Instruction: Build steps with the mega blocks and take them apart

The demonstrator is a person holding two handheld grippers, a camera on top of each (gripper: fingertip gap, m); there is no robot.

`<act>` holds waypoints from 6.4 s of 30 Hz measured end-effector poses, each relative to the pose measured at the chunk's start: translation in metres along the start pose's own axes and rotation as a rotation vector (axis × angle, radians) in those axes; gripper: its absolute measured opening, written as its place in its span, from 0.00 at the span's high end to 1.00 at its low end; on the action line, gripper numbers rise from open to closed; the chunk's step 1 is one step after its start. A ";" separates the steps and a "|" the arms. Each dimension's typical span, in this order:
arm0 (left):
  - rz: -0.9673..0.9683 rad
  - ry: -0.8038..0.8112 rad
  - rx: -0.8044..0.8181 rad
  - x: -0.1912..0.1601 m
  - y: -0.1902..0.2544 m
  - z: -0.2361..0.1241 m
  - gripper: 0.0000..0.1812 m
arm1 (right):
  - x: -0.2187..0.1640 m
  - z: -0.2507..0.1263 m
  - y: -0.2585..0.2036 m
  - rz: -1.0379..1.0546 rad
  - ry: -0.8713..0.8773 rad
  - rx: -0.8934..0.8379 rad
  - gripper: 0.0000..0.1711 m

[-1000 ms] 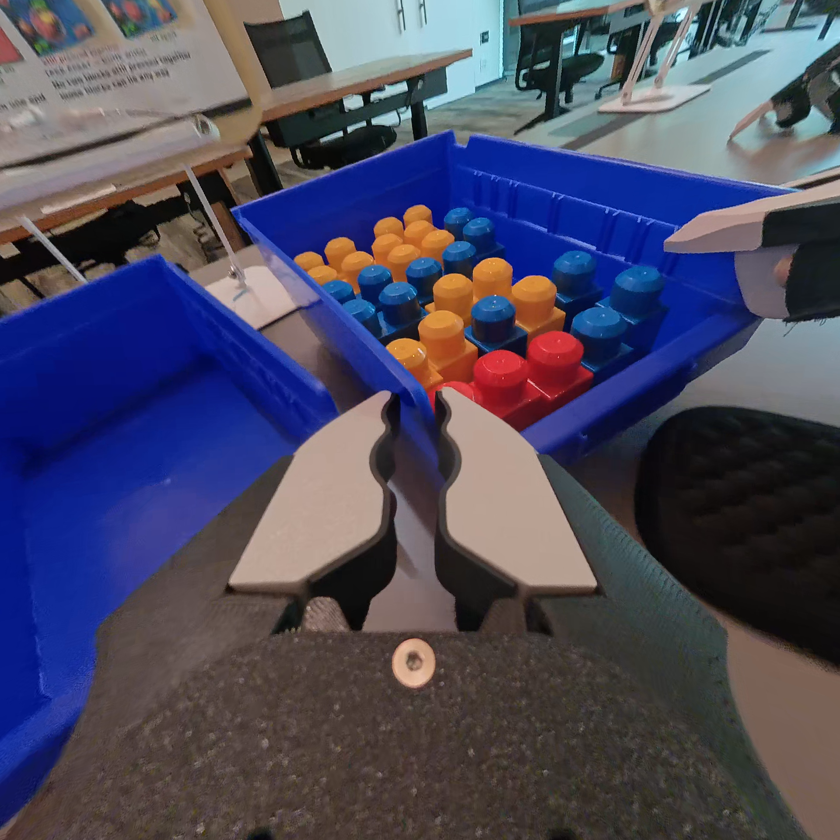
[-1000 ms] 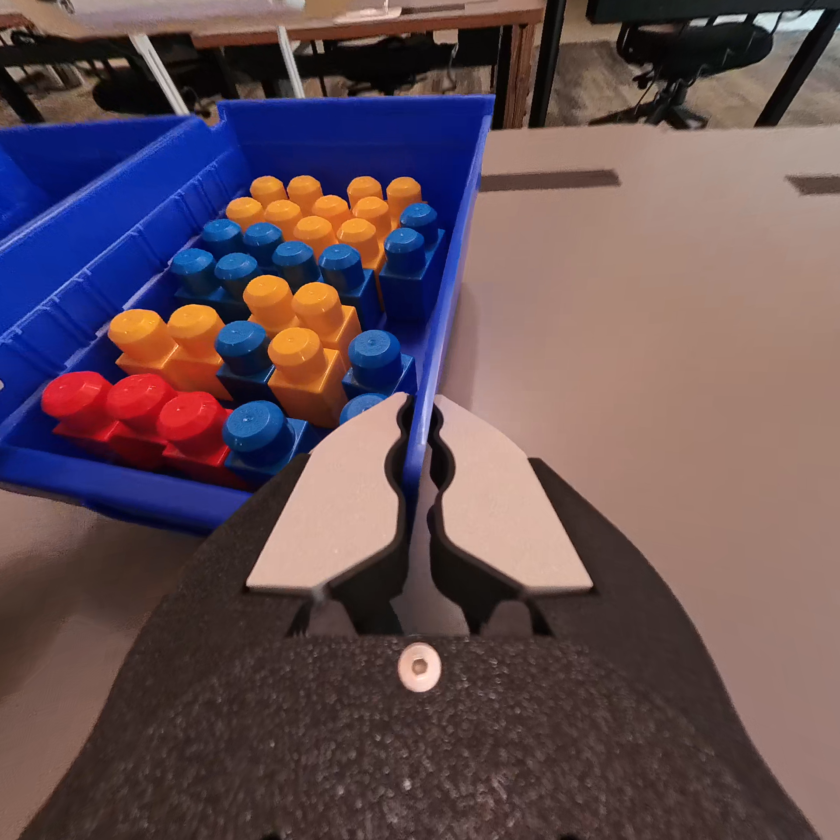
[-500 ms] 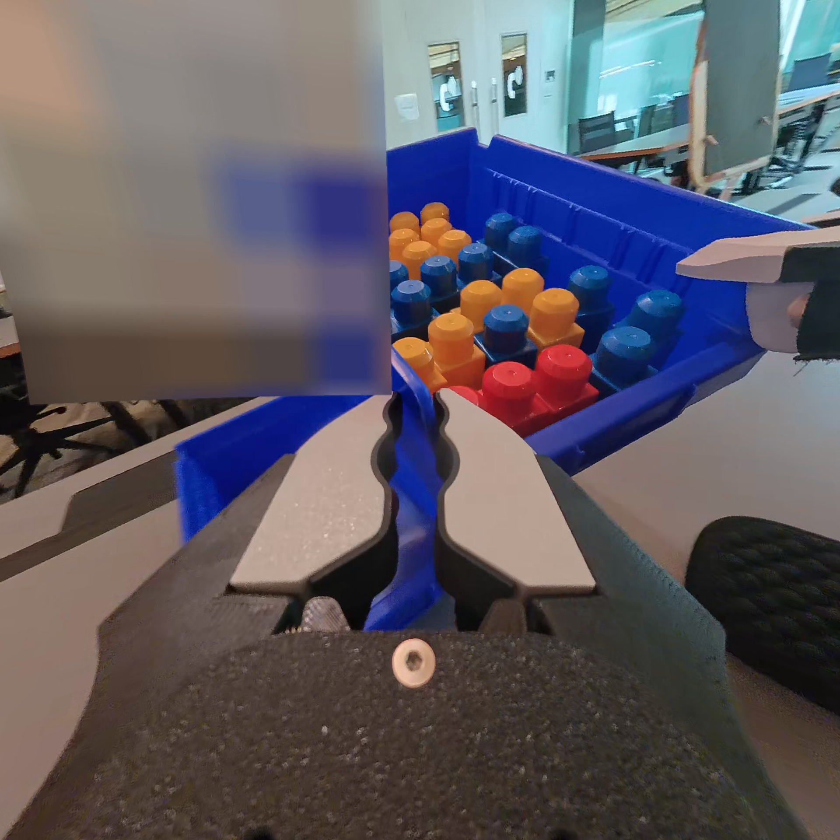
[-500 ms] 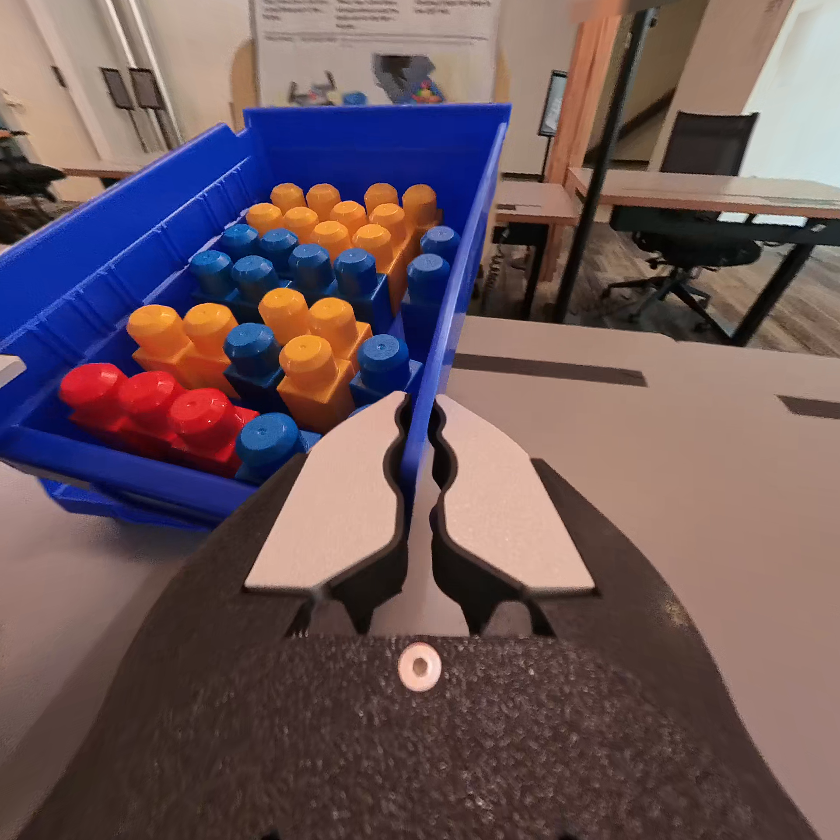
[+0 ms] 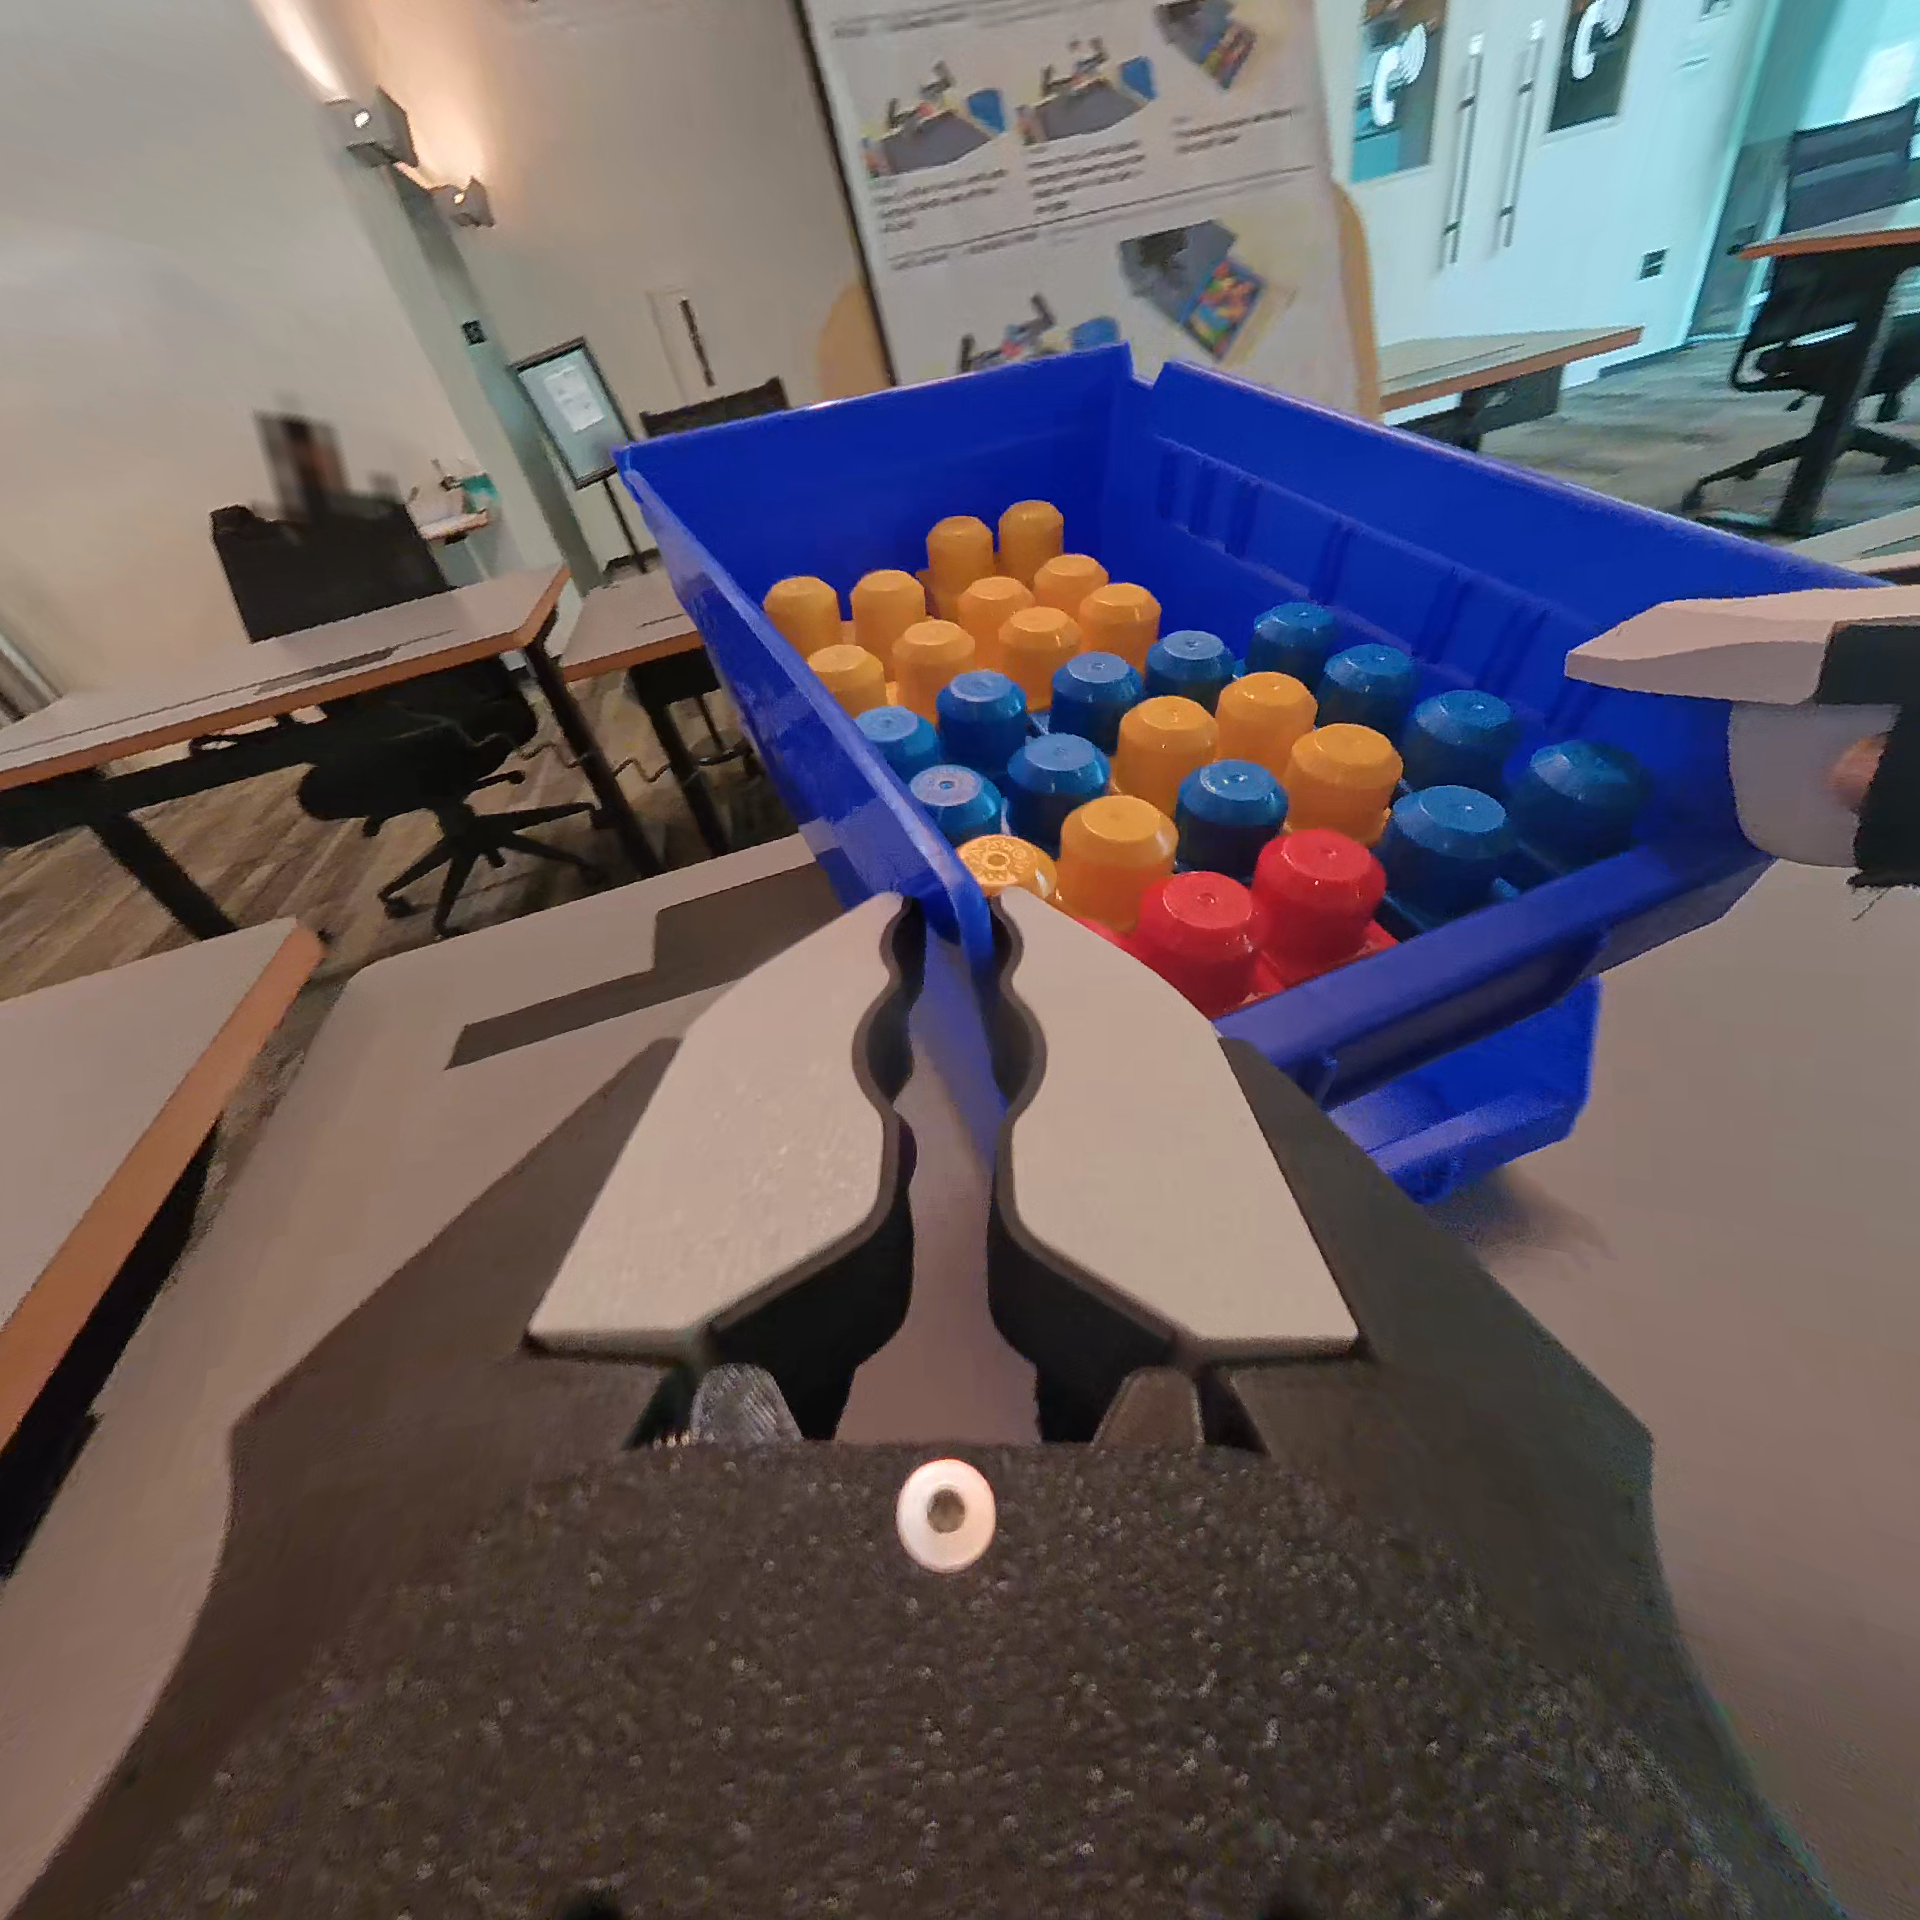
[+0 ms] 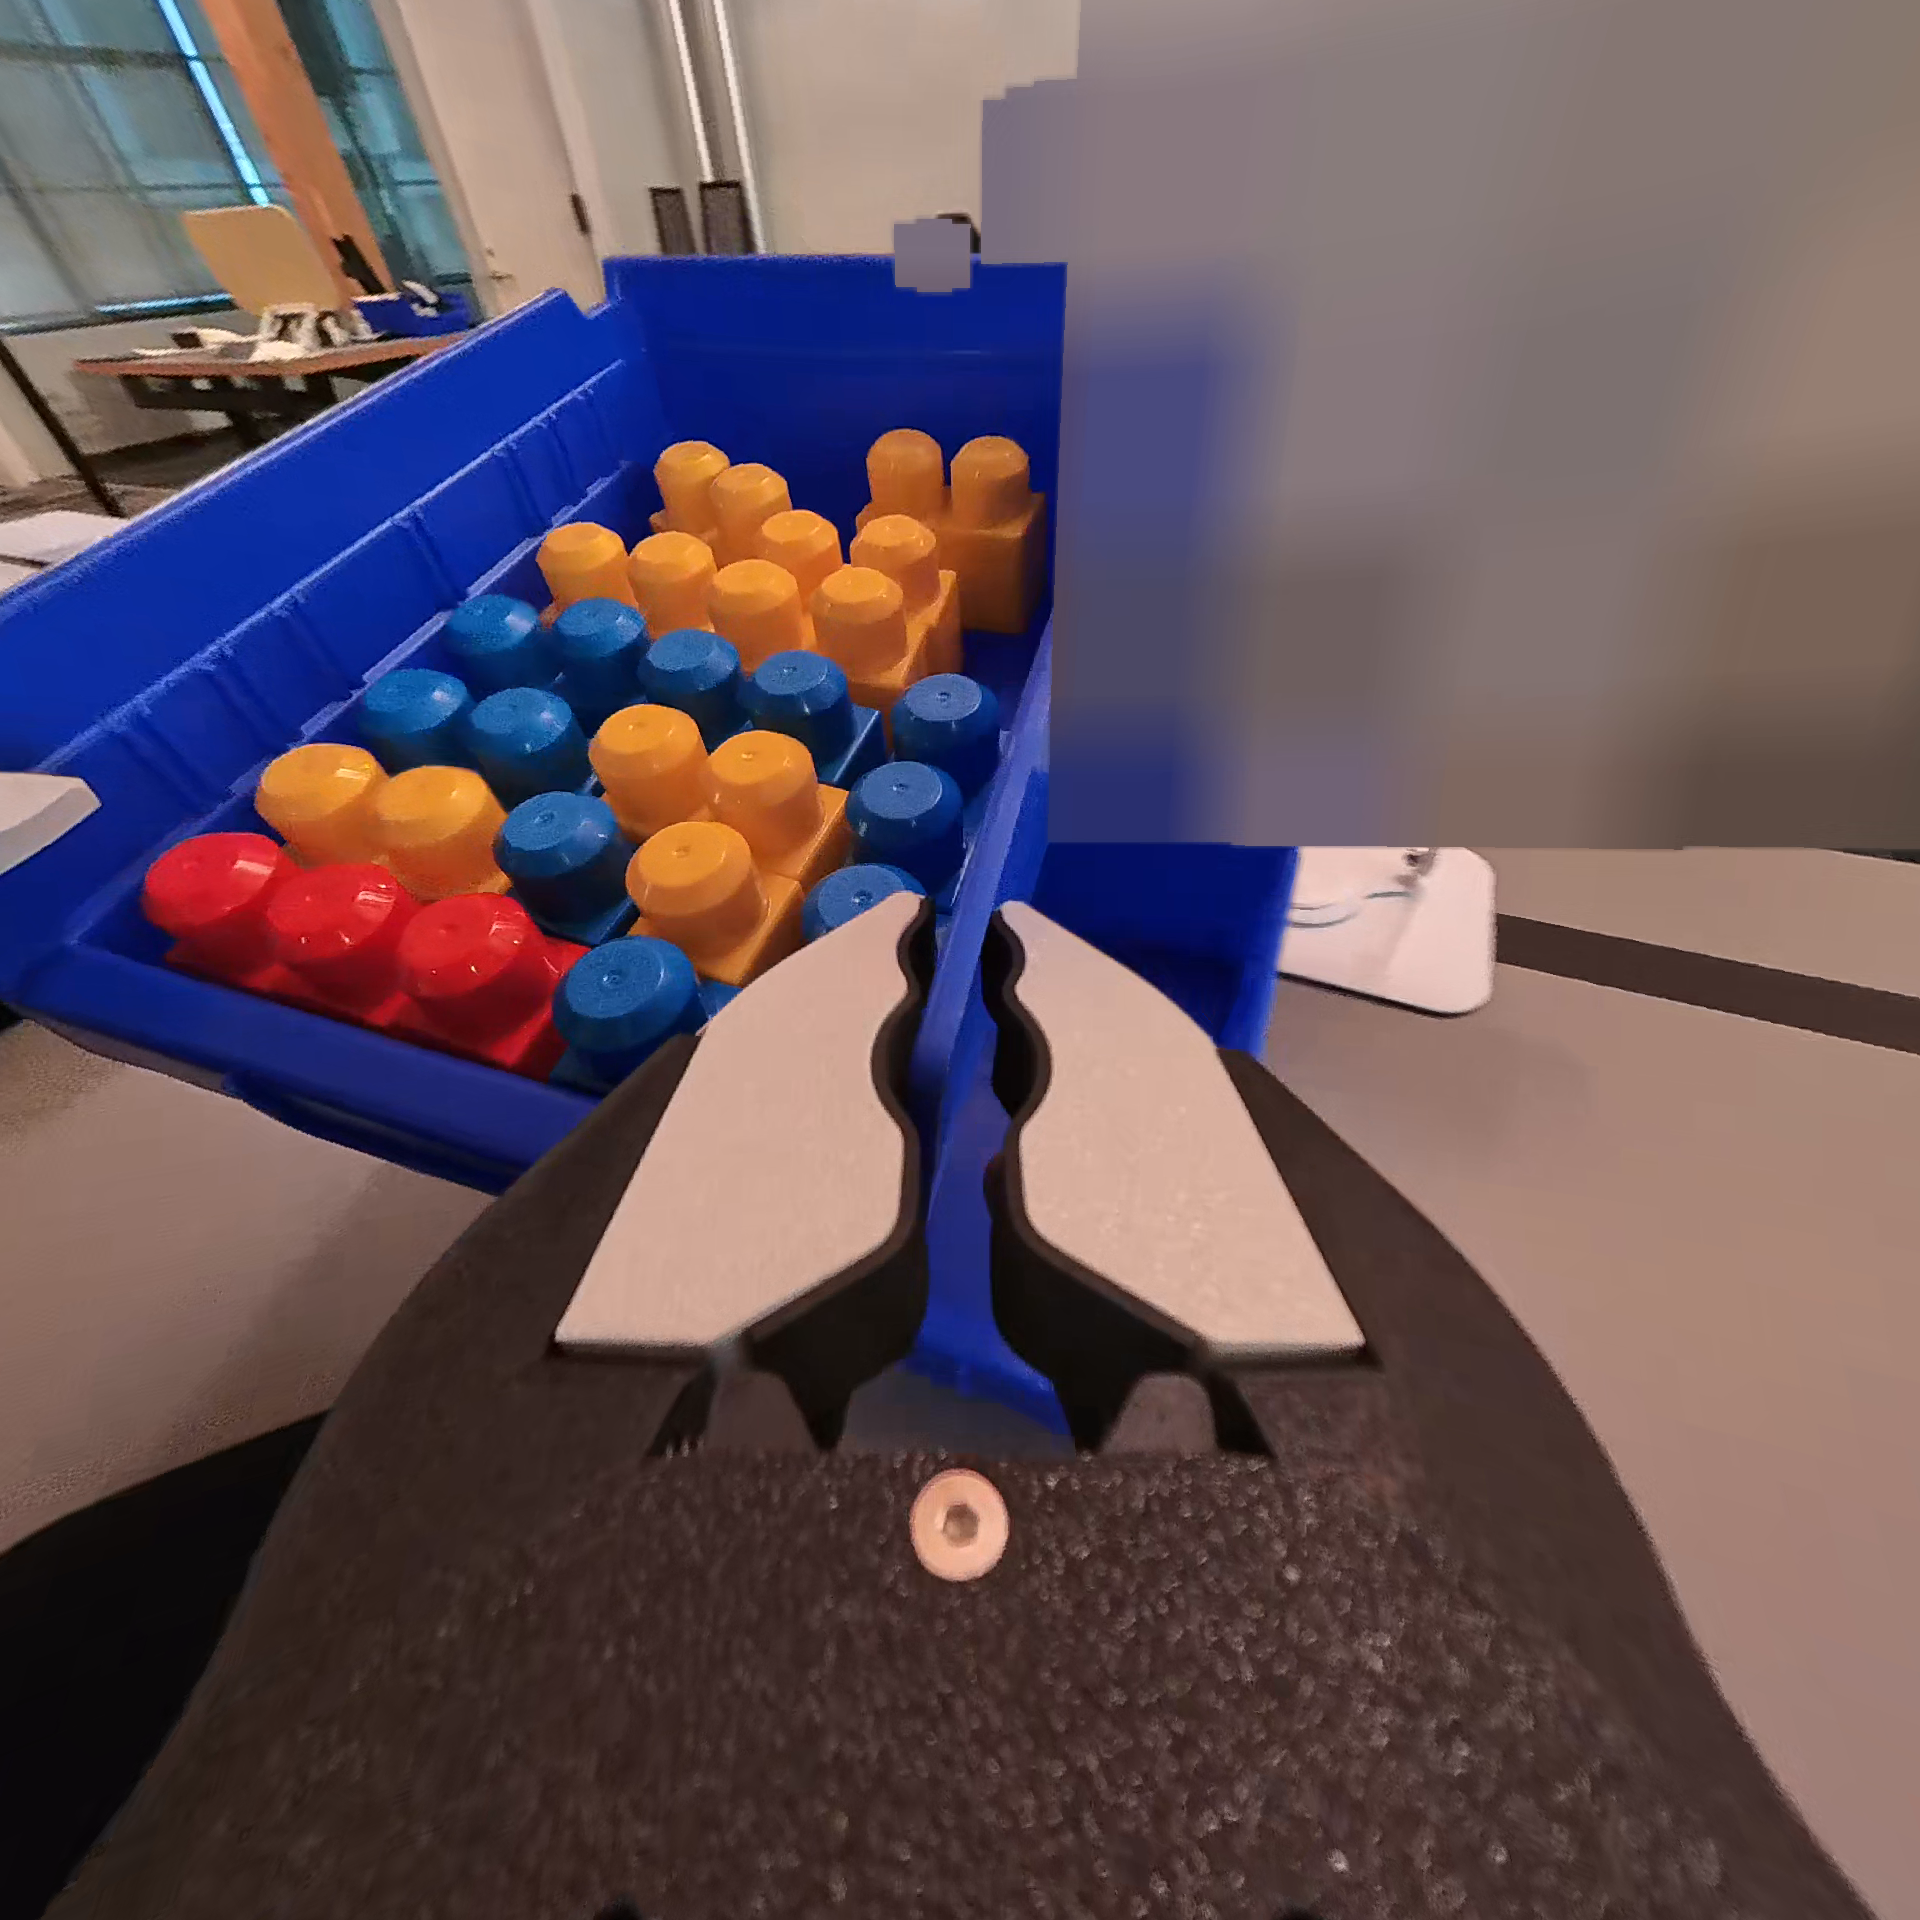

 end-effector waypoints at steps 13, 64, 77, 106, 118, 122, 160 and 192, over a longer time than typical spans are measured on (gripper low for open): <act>-0.088 -0.052 0.250 -0.033 -0.126 -0.041 0.96 | -0.019 0.088 -0.126 0.046 -0.078 0.236 0.93; -0.256 -0.223 0.465 -0.173 -0.166 0.041 0.98 | -0.161 0.043 0.046 -0.020 -0.256 -0.176 0.62; -0.243 -0.217 0.457 -0.173 -0.165 0.042 0.98 | -0.137 0.021 0.072 -0.006 -0.244 -0.150 0.98; -0.265 -0.169 0.527 -0.175 -0.172 0.033 0.97 | -0.213 -0.078 0.278 0.356 -0.268 -0.728 0.98; -0.303 -0.148 0.572 -0.176 -0.184 0.034 0.96 | -0.211 -0.068 0.278 0.345 -0.265 -0.765 0.98; -0.311 -0.150 0.582 -0.175 -0.191 0.040 0.96 | -0.210 -0.057 0.286 0.334 -0.284 -0.778 0.98; -0.197 0.017 0.548 -0.110 -0.199 0.044 0.77 | -0.068 -0.050 0.248 -0.038 0.109 -0.544 0.74; 0.128 -0.851 -0.038 -0.115 -0.180 0.235 0.87 | -0.119 0.102 0.097 -0.033 0.121 0.449 0.88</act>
Point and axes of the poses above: each gripper's, where its closed fingertips meet, z out along the fingers, x out of its top, y = z × x across the jaws, the point moved 6 cm from there along -z, back along the fingers, and after that the axes turned 10 degrees about -z, right-handed, at the moved point
